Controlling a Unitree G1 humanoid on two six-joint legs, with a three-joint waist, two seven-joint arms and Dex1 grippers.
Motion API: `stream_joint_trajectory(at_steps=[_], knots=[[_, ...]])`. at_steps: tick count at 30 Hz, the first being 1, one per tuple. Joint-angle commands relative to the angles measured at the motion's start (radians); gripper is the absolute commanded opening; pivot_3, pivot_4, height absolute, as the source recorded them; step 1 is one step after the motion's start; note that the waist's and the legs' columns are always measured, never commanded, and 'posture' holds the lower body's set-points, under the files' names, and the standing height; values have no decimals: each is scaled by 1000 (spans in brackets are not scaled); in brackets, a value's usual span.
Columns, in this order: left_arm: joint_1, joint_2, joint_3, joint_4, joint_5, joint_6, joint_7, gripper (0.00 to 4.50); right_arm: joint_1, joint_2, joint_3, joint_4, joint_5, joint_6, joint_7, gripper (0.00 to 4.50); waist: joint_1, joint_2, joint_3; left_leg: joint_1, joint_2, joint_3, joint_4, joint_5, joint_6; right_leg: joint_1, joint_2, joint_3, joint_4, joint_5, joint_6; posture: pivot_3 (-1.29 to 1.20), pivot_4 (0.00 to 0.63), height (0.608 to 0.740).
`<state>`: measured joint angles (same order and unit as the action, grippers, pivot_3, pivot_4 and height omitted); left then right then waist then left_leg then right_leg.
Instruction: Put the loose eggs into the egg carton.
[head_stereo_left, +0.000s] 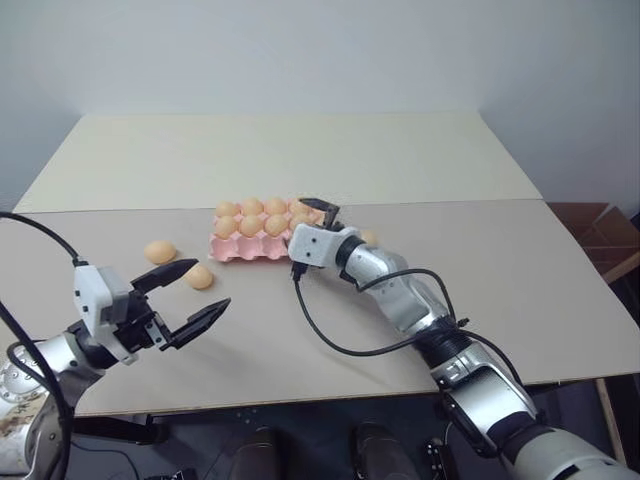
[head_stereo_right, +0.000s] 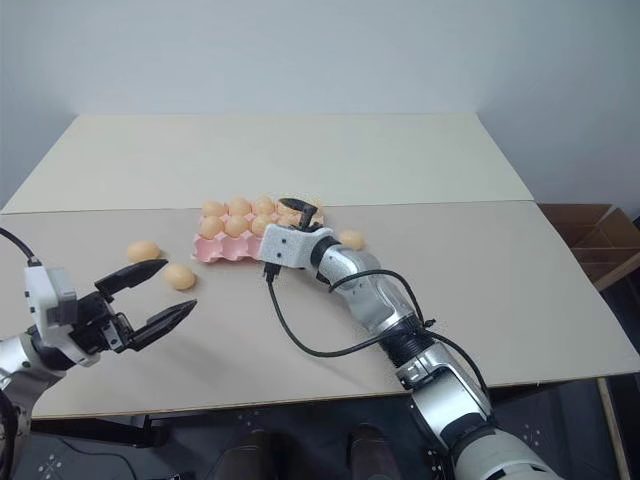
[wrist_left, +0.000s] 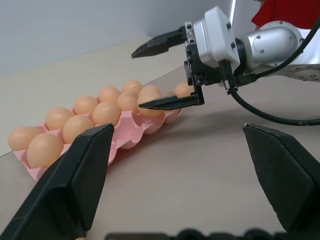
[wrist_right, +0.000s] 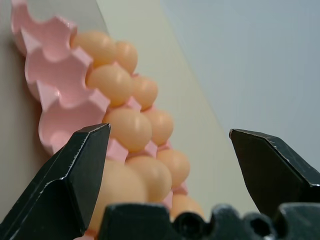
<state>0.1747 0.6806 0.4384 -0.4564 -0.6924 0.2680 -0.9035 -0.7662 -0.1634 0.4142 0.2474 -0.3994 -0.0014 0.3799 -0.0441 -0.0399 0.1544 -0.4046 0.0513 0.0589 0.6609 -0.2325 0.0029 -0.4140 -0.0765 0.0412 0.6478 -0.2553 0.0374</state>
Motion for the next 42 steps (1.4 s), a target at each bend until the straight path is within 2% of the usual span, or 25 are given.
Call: stream_joint_trajectory(at_steps=[1, 6, 12, 18, 22, 27, 32, 34, 36, 42], knots=[[-6, 3, 5, -15, -6, -4, 3, 4500, 31, 33, -52, -201, 128, 118, 105, 4484, 0, 0, 0, -1, 0, 0, 0, 0, 0, -1, 0, 0, 0, 0, 0, 0, 150, 740], [-9, -7, 2, -17, -12, -1, 14, 4500, 93, 30, -81, -366, 187, 242, 155, 4484, 1, 0, 0, -4, 0, -1, 0, 0, 0, -6, 0, 0, 2, 1, 0, 0, 150, 740], [-11, -31, -2, -28, 6, -7, 63, 4500, 182, -54, -189, -526, 313, 363, 220, 4484, 10, 0, 0, -4, 0, 0, 0, 0, 0, -5, 0, 0, 1, 1, 0, 0, 150, 740], [-5, -40, -20, -61, 17, 22, 129, 4500, 357, -135, -256, -699, 410, 522, 244, 4484, 12, 0, 0, -4, 0, 1, 0, 0, 0, -6, 0, 1, 1, 1, 0, 0, 150, 740], [-4, -14, -22, -80, -30, 83, 120, 4500, 460, -169, -255, -789, 417, 570, 224, 4484, 11, 0, 0, -4, 0, 2, 0, 0, 0, -5, 0, 1, 1, 1, 0, 0, 150, 740], [-49, 46, -42, -76, -25, 139, 111, 4500, 505, -189, -263, -838, 421, 603, 193, 4484, 10, 0, 0, -4, -1, 1, 0, 0, 0, -5, 1, 1, 1, 1, 0, 0, 150, 740], [-79, 68, -58, -69, -37, 154, 78, 4500, 556, -273, -308, -857, 434, 553, 214, 4484, 18, 0, 0, -4, -1, 2, 0, 0, 0, -5, 0, 1, 0, 1, 0, 0, 150, 740], [-73, 58, -61, -63, -28, 145, 75, 4500, 584, -285, -318, -871, 450, 540, 214, 4484, 20, 0, 0, -5, -1, 2, 0, 0, 0, -6, 1, 1, -1, 1, 0, 0, 150, 740], [-45, 24, -55, -65, -24, 128, 88, 4500, 649, -244, -351, -903, 509, 564, 193, 4484, 20, 0, 0, -4, -1, 2, 0, 0, 0, -6, 1, 1, 0, 1, 0, 0, 150, 740], [106, -139, -44, -86, -1, 45, 145, 4500, 877, -134, -427, -997, 619, 518, 131, 4484, 25, -1, 0, -4, -1, 2, 0, 0, 0, -5, 0, 2, 0, 1, 0, 0, 150, 740]])
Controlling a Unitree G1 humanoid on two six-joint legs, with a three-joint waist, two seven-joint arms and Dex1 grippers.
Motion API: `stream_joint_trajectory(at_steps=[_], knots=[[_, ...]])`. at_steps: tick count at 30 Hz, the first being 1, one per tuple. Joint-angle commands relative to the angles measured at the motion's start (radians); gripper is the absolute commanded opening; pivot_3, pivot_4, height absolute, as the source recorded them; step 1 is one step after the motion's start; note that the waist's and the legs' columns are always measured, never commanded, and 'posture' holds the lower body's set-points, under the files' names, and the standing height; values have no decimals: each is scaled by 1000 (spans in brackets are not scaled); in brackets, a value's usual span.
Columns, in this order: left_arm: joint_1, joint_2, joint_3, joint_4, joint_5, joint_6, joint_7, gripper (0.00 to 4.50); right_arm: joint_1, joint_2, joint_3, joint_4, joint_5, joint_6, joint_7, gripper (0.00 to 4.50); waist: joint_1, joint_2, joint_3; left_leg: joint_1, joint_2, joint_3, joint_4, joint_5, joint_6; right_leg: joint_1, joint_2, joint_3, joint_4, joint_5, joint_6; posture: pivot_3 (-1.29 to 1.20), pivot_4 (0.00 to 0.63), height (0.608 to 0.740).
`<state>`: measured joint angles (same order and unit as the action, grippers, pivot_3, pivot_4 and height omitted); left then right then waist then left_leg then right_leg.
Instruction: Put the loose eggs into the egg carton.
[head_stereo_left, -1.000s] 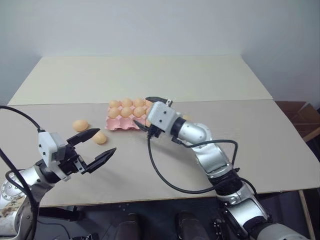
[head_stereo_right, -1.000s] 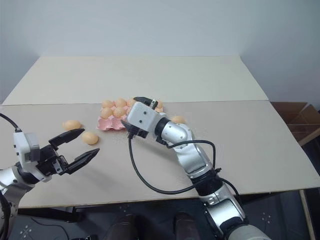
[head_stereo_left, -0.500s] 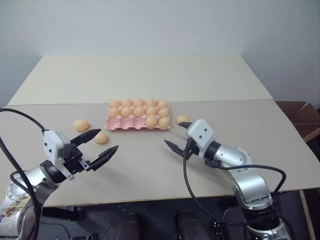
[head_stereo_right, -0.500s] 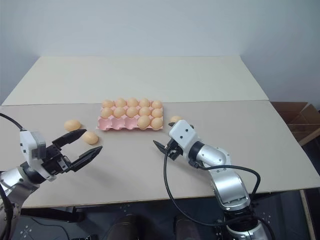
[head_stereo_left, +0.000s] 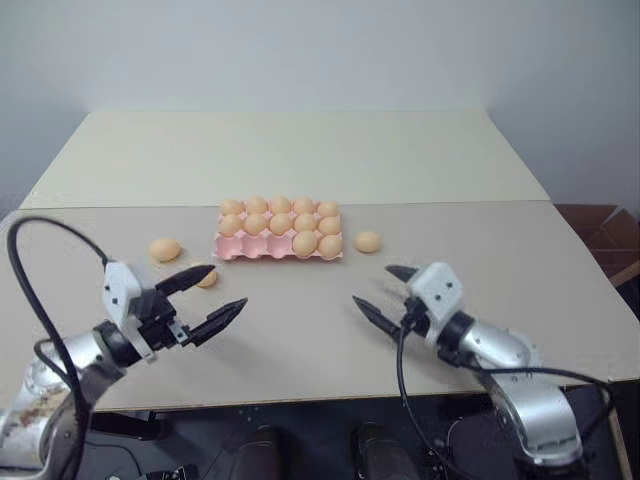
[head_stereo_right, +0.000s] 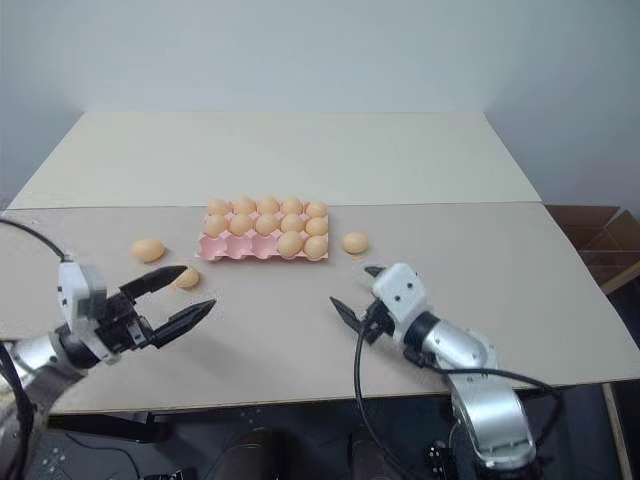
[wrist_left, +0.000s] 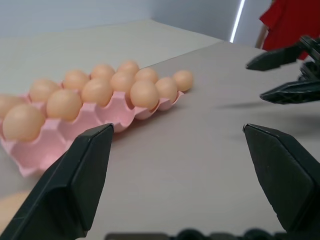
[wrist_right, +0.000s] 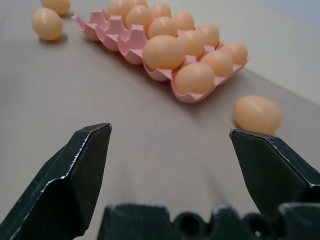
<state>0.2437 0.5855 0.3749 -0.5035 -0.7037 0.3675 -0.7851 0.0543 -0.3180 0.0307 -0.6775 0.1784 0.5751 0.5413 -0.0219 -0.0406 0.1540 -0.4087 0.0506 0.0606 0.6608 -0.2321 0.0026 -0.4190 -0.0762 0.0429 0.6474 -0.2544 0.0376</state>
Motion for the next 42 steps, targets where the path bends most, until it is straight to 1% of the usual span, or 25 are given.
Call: stream_joint_trajectory(at_steps=[1, 3, 7, 10, 17, 23, 27, 30, 33, 36, 39, 42], knots=[[59, -65, 13, -47, 19, -68, 36, 4500, 101, 33, -50, -72, 32, -109, -40, 4484, 4, 0, 0, 1, 0, 0, 0, 0, 0, 0, 0, 0, 0, 0, 0, 0, 150, 740], [88, -85, -4, -56, 38, -83, 40, 4500, 173, 67, -69, -60, 58, -194, -45, 4484, 9, -2, -2, 2, 0, 0, 0, 0, 0, 1, 0, 0, 0, 0, 0, 0, 150, 740], [67, -78, -24, -68, 56, -96, 42, 4500, 262, 71, -64, -50, 57, -298, -37, 4484, 9, -3, -3, 4, 0, 0, 0, 0, 0, 4, 0, 0, -1, -1, 0, 0, 150, 740], [34, -57, -22, -73, 50, -85, 41, 4500, 289, 68, -50, -45, 50, -343, -45, 4484, 8, -3, -3, 5, 0, 0, 0, 0, 0, 5, 0, 0, -1, -1, 0, 0, 150, 740], [-38, 49, -27, -64, 3, -40, -32, 4500, 333, 59, -26, -56, 47, -381, -61, 4484, 7, -3, -3, 4, 0, 0, 0, 0, 0, 5, 0, 0, -1, -2, -1, 0, 150, 740], [-61, 87, -19, -61, -21, -8, -54, 4500, 335, 35, -12, -55, 19, -391, -80, 4484, 8, -3, -4, 5, 1, 0, 0, 0, 0, 5, 1, -1, -1, -2, -1, 0, 150, 740], [-93, 124, -16, -58, -27, 21, -50, 4500, 199, -7, 1, -77, 19, -252, -102, 4484, 5, -3, -4, 5, 0, 0, 0, 0, 0, 5, 1, 0, -1, -2, -1, 0, 150, 740], [-110, 135, -17, -57, -30, 34, -51, 4500, 42, -56, 17, -48, -15, -124, -124, 4484, 6, -3, -4, 6, 0, 0, 0, 0, 0, 7, 1, 0, -1, -1, -1, 0, 150, 740], [-122, 149, -18, -58, -39, 50, -64, 4500, -134, -115, 31, 27, -45, -56, -108, 4484, 6, -3, -4, 5, 0, -1, 0, 0, 0, 6, 1, -1, -1, -2, -1, 0, 150, 740], [-127, 154, -21, -62, -43, 61, -67, 4500, -298, -174, 73, 149, -97, -42, -78, 4484, 7, -3, -3, 4, -1, 0, 0, 0, 0, 5, 1, -1, -1, -2, -1, 0, 150, 740], [-125, 157, -26, -67, -43, 65, -69, 4500, -434, -195, 104, 267, -101, -23, -35, 4484, 7, -3, -3, 4, 0, 0, 0, 0, 0, 5, 1, -1, -1, -2, -1, 0, 150, 740], [-125, 163, -26, -71, -44, 71, -73, 4500, -530, -195, 133, 386, -117, -51, -1, 4484, 7, -3, -3, 4, 0, -1, 0, 0, 0, 5, 1, -1, -1, -2, -1, 0, 150, 740]])
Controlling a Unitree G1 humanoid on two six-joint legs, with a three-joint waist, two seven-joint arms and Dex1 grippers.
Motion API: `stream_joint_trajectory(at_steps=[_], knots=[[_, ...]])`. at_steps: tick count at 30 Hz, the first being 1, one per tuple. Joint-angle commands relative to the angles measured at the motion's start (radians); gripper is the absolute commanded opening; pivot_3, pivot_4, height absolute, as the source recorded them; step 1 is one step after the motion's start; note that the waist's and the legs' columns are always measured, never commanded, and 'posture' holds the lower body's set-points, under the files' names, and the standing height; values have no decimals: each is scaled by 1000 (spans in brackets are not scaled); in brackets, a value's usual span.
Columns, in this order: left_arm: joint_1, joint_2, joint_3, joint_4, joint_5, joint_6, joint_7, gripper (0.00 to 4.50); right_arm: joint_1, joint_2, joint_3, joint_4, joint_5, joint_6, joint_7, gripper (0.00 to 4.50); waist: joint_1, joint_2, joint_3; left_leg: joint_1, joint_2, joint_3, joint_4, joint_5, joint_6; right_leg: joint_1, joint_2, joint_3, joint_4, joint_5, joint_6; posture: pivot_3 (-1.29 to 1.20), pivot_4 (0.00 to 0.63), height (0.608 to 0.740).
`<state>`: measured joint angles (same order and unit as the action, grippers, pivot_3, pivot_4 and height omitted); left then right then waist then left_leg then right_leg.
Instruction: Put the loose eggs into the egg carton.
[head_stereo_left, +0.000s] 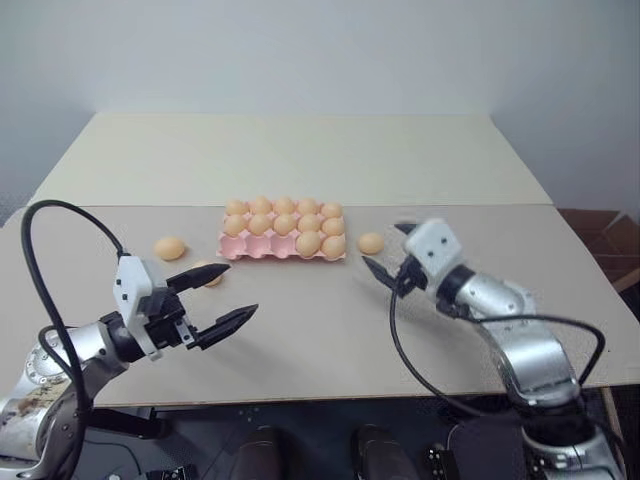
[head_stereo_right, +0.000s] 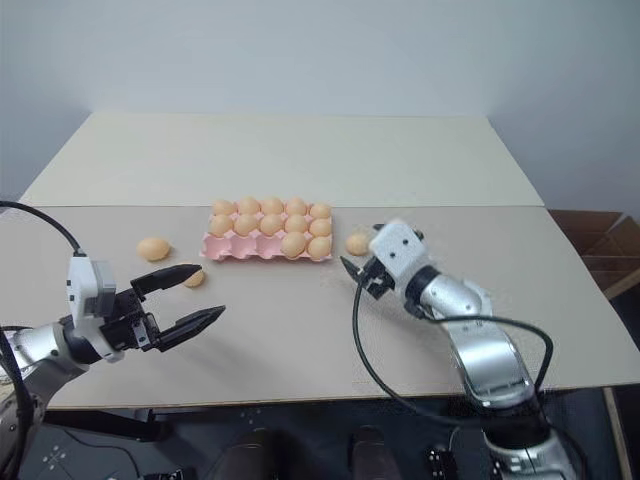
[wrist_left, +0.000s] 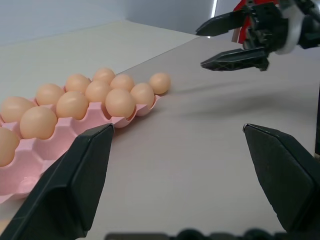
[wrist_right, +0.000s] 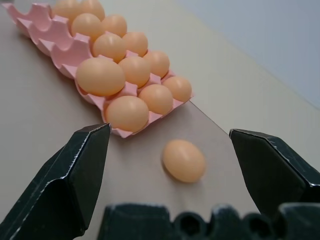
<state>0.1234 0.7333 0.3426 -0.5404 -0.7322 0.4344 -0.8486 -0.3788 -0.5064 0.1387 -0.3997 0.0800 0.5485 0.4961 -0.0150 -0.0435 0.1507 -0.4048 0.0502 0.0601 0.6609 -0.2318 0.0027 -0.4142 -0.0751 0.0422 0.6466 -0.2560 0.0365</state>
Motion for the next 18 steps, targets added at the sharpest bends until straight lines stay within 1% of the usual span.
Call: stream_joint_trajectory(at_steps=[1, 8, 14, 18], knots=[[-6, 16, 6, -35, -16, 6, -10, 4500, -124, -5, 34, 153, -28, -45, 51, 4484, 0, 0, 0, 0, 0, 0, 0, 0, 0, 0, 0, 0, 0, 0, 0, 0, 150, 740], [-36, 33, -6, -41, -22, 37, -1, 4500, -290, -2, 106, 478, -87, -183, 149, 4484, -1, 0, 0, -1, 0, 0, 0, 0, 0, 0, 0, 0, 0, 1, 1, 0, 150, 740], [-56, 39, -14, -39, -25, 55, -3, 4500, -404, 18, 169, 700, -163, -307, 199, 4484, -3, 0, 0, -3, 0, 1, 0, 0, 0, -4, 0, 1, 1, 1, 1, 0, 150, 740], [-53, 39, -12, -36, -21, 53, -10, 4500, -443, 26, 202, 802, -218, -382, 207, 4484, -5, 0, 0, -3, 0, 1, 0, 0, 0, -4, 0, 1, 1, 1, 1, 0, 150, 740]])
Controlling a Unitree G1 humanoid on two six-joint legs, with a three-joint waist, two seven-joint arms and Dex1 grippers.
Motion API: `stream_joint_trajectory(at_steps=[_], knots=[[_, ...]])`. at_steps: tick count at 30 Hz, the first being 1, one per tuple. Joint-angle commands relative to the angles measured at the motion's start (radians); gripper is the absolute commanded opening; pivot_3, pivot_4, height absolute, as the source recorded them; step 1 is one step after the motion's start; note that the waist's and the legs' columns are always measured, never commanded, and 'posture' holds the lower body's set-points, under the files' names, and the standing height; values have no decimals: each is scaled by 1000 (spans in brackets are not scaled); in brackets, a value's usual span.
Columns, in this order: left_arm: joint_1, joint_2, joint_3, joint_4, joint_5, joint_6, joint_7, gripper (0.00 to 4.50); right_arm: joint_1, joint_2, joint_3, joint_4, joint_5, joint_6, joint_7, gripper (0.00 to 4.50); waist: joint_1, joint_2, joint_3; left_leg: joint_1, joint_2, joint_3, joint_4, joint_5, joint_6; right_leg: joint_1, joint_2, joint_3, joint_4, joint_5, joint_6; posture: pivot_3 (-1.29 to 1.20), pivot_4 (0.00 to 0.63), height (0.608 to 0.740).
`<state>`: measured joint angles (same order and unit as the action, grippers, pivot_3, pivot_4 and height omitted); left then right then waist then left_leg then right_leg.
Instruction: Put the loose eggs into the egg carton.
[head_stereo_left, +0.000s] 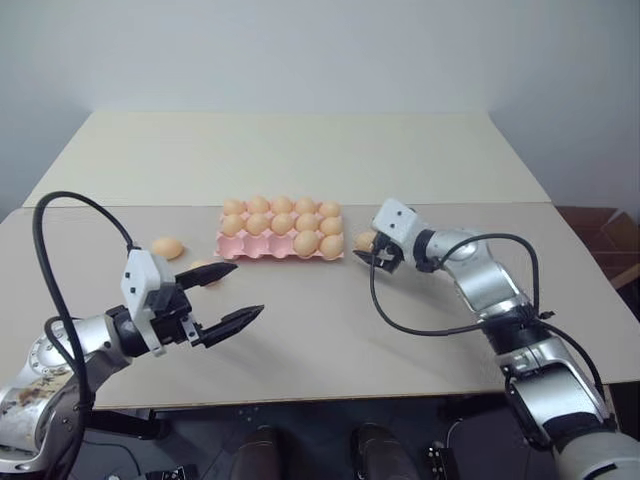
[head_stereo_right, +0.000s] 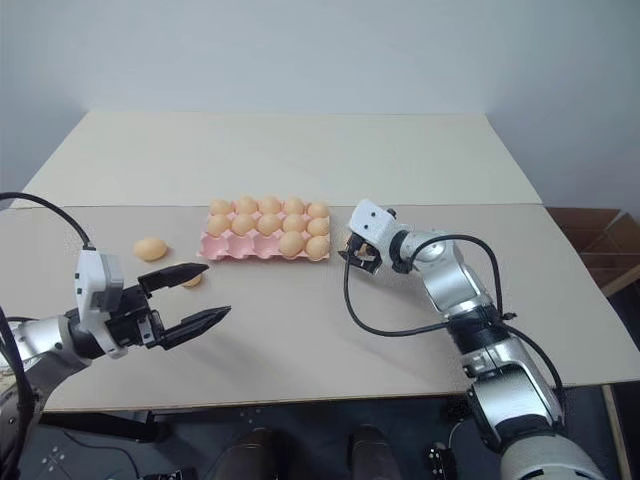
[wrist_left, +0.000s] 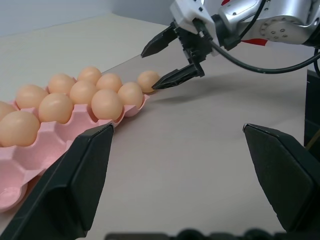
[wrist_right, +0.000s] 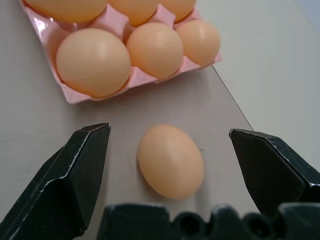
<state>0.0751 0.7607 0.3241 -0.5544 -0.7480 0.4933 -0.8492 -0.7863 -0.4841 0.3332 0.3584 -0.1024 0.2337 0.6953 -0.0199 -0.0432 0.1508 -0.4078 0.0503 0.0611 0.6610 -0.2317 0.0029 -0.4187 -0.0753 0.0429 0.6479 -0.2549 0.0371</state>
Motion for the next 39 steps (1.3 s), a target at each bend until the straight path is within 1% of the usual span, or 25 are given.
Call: stream_joint_trajectory(at_steps=[1, 14, 15, 17, 21, 22, 24, 27, 30, 32, 34, 36, 39], knots=[[-3, 11, 7, -21, -4, -7, -11, 4500, -43, 5, 13, 62, -48, -81, 9, 4484, 0, 0, 0, 0, 0, 0, 0, 0, 0, 0, 0, 0, 0, 0, 0, 0, 150, 740], [13, 4, 16, -3, 22, -24, -33, 4500, -110, 42, 21, 223, -136, -128, -4, 4484, -1, 0, 0, -1, 0, 0, 0, 0, 0, -1, 0, 0, 0, 0, 0, 0, 150, 740], [15, 3, 16, -3, 24, -25, -34, 4500, -116, 46, 22, 238, -144, -133, -8, 4097, -1, 0, 0, -1, 0, 0, 0, 0, 0, -1, 0, 0, 0, 0, 0, 0, 150, 740], [19, 2, 17, -2, 28, -29, -36, 4500, -129, 53, 22, 265, -156, -143, -15, 3582, -2, 0, 0, -1, 0, 0, 0, 0, 0, -1, 0, 0, 0, 0, 0, 0, 150, 740], [33, -6, 25, -5, 29, -30, -26, 4500, -141, 63, 16, 292, -167, -163, -20, 2198, -3, 0, 0, -1, 0, 0, 0, 0, 0, -1, 0, 0, 1, 0, 0, 0, 150, 740], [39, -10, 31, -4, 27, -29, -23, 4500, -140, 65, 12, 290, -167, -165, -22, 2036, -3, 0, 0, -1, 0, 0, 0, 0, 0, -1, 0, 0, 1, 0, 0, 0, 150, 740], [57, -23, 56, 2, 15, -25, -13, 4500, -129, 62, 0, 268, -162, -165, -24, 1899, -4, 0, 0, -1, 0, 0, 0, 0, 0, -1, 0, 0, 1, 0, 0, 0, 150, 740], [88, -68, 109, 16, -16, -37, 4, 4500, -80, 51, -50, 157, -127, -123, -35, 1752, -4, 0, 0, -1, 0, 0, 0, 0, 0, -1, 0, 0, 1, 0, 0, 0, 150, 740], [129, -122, 170, 12, -47, -52, 27, 4500, 3, 74, -153, -89, -44, 8, -57, 1648, -1, 0, 0, -1, 1, 0, 0, 0, 0, -2, -1, 0, 1, 0, 0, 0, 150, 740], [166, -153, 219, 15, -80, -60, 28, 4500, 62, 138, -232, -304, 51, 150, -87, 1631, -3, 0, 0, -2, 1, 0, 0, 0, 0, -2, -1, 0, 1, 1, 0, 0, 150, 740], [199, -174, 257, 27, -99, -73, 21, 4500, 105, 231, -284, -491, 154, 296, -126, 1600, -9, 0, 0, -2, 2, -1, 0, 0, 0, -3, -1, 0, 2, 1, 0, 0, 150, 740], [220, -179, 279, 39, -101, -77, 17, 4500, 140, 315, -274, -603, 195, 386, -171, 1573, -12, 1, 0, -1, 2, -2, 0, 0, 0, -3, 0, 0, 5, 1, 0, 0, 150, 740], [228, -169, 290, 50, -111, -67, 19, 4500, 174, 427, -184, -634, 184, 435, -244, 1541, -14, 0, 0, 2, 1, -1, 0, 0, 0, -1, -1, 0, 6, 1, 0, 0, 150, 740]])
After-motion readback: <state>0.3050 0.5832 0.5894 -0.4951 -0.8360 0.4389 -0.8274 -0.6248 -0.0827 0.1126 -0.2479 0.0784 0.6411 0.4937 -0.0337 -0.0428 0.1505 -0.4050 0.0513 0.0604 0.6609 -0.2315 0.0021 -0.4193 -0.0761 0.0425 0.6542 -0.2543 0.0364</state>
